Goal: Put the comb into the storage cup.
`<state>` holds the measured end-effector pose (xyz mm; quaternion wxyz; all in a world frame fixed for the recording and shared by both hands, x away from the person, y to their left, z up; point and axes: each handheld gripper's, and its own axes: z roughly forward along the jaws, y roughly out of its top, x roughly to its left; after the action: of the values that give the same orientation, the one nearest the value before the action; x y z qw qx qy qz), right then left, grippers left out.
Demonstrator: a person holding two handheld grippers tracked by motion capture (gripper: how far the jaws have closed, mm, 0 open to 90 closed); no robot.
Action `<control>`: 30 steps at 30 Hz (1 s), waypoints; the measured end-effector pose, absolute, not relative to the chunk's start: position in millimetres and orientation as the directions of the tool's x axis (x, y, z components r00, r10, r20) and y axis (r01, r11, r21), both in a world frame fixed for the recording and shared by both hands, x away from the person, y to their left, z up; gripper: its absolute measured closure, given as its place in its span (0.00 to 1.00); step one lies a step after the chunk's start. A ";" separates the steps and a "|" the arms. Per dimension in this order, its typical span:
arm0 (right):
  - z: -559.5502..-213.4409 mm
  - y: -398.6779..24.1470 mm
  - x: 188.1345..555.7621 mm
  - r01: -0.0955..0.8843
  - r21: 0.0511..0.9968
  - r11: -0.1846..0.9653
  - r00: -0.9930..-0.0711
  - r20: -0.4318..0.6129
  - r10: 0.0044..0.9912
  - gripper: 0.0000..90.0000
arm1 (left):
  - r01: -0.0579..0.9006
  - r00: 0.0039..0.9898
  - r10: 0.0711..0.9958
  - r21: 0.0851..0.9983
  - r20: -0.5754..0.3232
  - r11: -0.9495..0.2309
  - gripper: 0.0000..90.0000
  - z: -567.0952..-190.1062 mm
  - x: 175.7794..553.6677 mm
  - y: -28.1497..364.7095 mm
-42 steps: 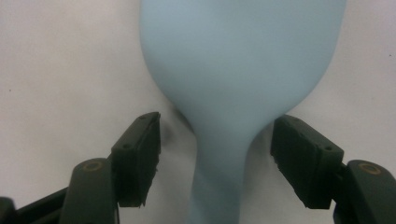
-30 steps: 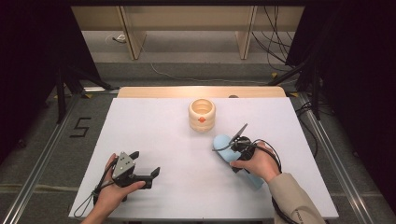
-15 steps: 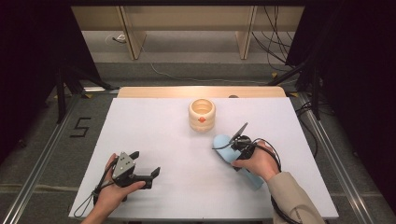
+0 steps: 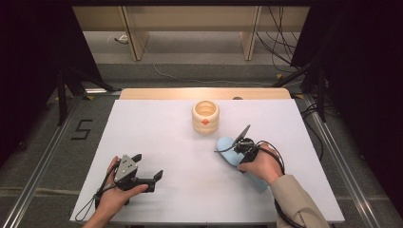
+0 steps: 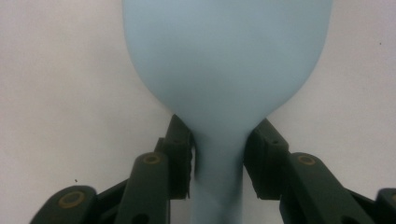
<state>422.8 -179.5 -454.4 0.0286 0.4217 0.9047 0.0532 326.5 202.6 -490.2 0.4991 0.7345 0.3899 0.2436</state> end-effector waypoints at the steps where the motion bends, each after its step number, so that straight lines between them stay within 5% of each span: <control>1: -454.3 -179.7 422.7 0.760 0.118 0.639 -0.643 -0.006 0.766 0.74 | 0.330 0.578 0.816 0.923 -0.032 -0.197 0.01 -490.2 326.6 202.5; 30: -453.8 -184.0 419.0 0.769 0.126 0.627 -0.633 0.008 0.774 0.78 | 0.327 0.576 0.817 0.925 -0.032 -0.195 0.01 -490.1 326.4 202.6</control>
<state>419.0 -184.0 -453.8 0.0233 0.4280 0.9016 0.0586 326.4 202.6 -490.1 0.5003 0.7332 0.3902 0.2447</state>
